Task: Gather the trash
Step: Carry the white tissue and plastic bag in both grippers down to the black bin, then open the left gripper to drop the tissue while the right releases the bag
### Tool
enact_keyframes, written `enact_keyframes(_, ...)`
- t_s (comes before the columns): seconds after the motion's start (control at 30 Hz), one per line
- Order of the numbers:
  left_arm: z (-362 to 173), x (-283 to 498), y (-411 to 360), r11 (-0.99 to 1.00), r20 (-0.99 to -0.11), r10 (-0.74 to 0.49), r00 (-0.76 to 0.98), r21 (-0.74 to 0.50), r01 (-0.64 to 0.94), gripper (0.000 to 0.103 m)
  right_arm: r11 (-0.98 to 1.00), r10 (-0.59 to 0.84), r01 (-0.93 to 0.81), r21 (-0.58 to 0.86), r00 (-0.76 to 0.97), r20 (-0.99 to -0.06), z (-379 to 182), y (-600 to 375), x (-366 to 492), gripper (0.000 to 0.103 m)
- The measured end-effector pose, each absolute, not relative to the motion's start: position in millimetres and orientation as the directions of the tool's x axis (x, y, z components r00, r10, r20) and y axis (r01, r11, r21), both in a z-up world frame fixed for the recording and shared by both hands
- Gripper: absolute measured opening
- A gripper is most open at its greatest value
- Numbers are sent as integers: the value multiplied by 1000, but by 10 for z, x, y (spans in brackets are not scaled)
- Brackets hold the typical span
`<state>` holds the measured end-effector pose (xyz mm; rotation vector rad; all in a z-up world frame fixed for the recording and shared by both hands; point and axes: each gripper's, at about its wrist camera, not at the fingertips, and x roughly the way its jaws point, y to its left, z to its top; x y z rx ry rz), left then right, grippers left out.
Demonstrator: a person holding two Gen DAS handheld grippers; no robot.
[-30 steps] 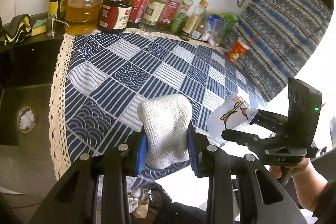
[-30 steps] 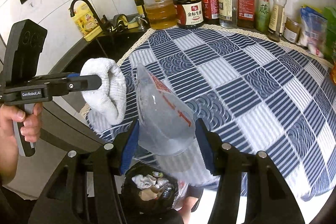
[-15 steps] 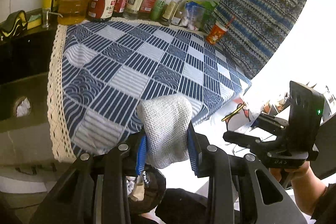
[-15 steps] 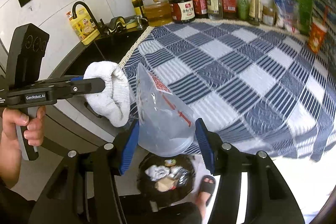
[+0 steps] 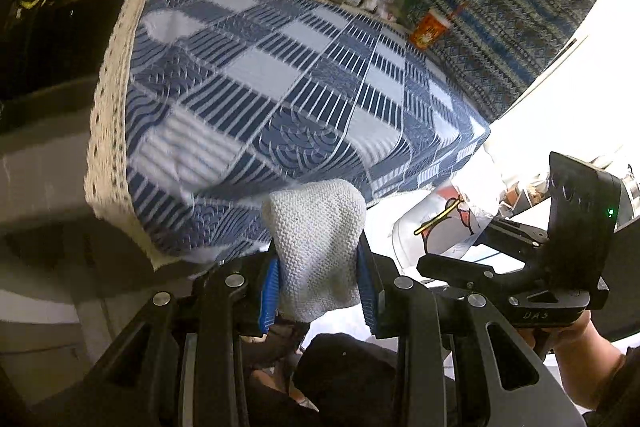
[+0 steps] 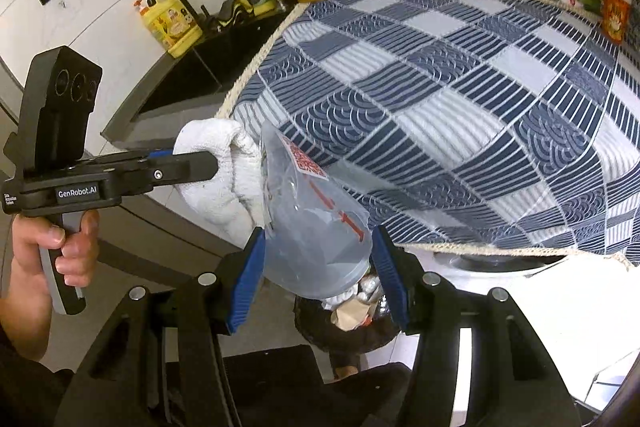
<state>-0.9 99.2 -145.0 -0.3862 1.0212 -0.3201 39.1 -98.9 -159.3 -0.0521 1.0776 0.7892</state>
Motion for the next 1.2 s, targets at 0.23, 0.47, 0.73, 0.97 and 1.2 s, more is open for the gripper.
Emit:
enact_keyframes(0.23,-1828,-57,932,889,-809,-418,414,-458,4,31,718,537,-598,358,148,-830,-1941,-982,412,55)
enact_keyframes(0.47,-2312,-59,797,889,-854,-406,325,-452,-78,31,706,507,-601,375,60,-860,-2325,-1002,460,55)
enact_keyframes(0.73,-2922,0,714,882,-887,-395,237,-439,-170,31,707,465,-578,409,-57,-884,-2933,-1092,497,55)
enact_keyframes(0.97,-3365,98,696,885,-908,-382,174,-413,-216,31,732,414,-540,415,-132,-901,-3530,-1139,545,55)
enact_keyframes(1.2,-3811,197,746,883,-922,-361,139,-385,-267,32,764,399,-466,446,-202,-894,-4111,-1108,634,55)
